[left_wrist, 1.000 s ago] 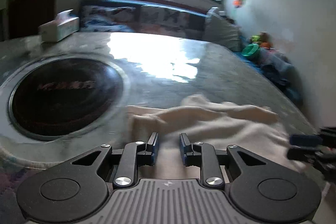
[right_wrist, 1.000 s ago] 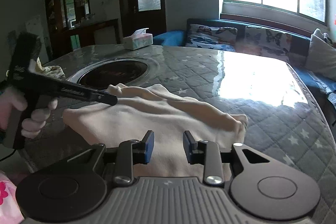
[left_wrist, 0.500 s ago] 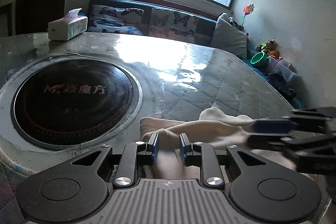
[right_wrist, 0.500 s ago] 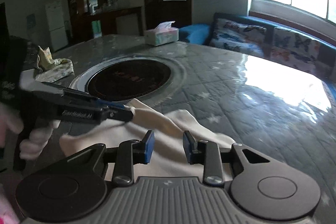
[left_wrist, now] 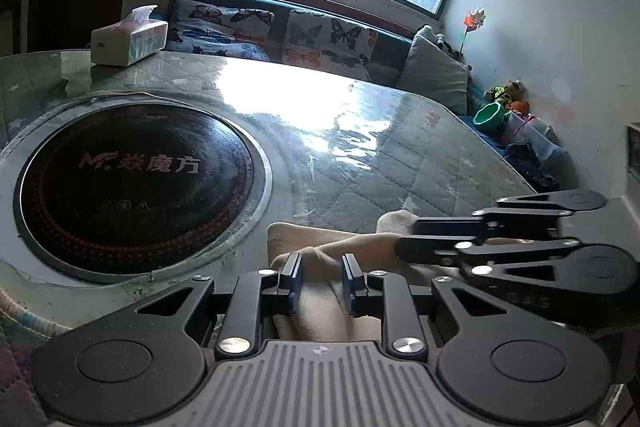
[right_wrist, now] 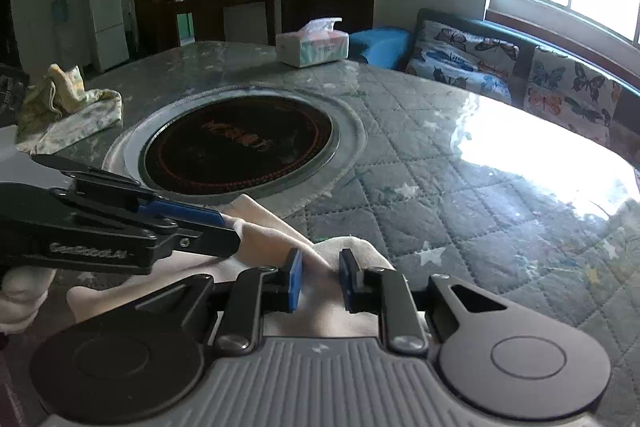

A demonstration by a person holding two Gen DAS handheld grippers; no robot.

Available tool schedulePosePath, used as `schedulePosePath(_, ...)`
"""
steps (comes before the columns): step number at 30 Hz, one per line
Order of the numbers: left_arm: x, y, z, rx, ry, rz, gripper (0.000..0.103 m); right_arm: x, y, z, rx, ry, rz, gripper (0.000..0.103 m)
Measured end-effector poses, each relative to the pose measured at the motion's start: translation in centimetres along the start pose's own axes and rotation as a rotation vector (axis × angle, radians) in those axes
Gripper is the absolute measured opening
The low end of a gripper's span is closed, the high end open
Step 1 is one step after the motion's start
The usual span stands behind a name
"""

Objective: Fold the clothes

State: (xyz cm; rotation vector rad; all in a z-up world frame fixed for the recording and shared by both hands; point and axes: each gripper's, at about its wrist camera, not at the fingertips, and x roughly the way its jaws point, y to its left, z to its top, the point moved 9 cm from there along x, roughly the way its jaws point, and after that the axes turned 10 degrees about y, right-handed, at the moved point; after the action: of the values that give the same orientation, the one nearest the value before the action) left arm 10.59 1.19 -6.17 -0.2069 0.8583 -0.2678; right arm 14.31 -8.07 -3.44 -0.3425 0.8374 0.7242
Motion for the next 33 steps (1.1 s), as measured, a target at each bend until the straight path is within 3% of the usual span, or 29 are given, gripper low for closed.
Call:
schedulePosePath(9,0.0,-0.4,-0.1,0.018,0.0,0.015,0.026,-4.3,3.1,-3.0,-0.061,-0.022,0.031,0.02)
schedulePosePath(18,0.0,-0.3,-0.1,0.015,0.002,0.017,0.026,-4.5,6.8,-5.8,-0.123,0.0,0.062,0.02)
schedulePosePath(25,0.0,0.2,0.1,-0.016,0.01,-0.011,0.026,-5.0,8.3,-4.1,-0.138,-0.06,0.077,0.02)
schedulePosePath(33,0.0,0.2,0.2,-0.013,0.014,-0.013,0.026,-3.7,10.7,-4.4,-0.179,-0.041,0.125,0.02)
